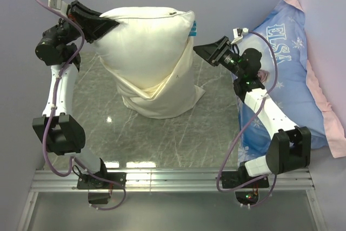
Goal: Remove the pillowcase from the pillow
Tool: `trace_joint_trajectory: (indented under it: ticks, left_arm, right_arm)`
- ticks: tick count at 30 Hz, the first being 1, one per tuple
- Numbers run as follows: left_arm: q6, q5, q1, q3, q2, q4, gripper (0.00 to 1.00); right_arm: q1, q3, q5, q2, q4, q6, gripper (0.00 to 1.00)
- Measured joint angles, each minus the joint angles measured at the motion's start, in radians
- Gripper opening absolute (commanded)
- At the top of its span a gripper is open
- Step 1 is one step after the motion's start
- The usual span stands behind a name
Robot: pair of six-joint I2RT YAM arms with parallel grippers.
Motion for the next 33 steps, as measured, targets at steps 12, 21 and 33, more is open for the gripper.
trace_joint_trajectory:
  ticks: [12,21,33]
  left_arm:
    - [0.074,0.012,0.000,-0.024,-0.037,-0.063,0.01]
    - [0.109,0.000,-0.004,-0.035,-0.039,-0.091,0.01]
    - [0.204,-0.009,-0.023,-0.051,-0.064,-0.195,0.01]
  right_arm:
    - [0.027,-0.212,-0.053,-0.068,0.197,0.050,0.69]
    - [0.078,-0.174,-0.035,-0.025,0.193,0.018,0.25]
    - [0.046,-0.268,0.027,-0.071,0.178,0.000,0.00]
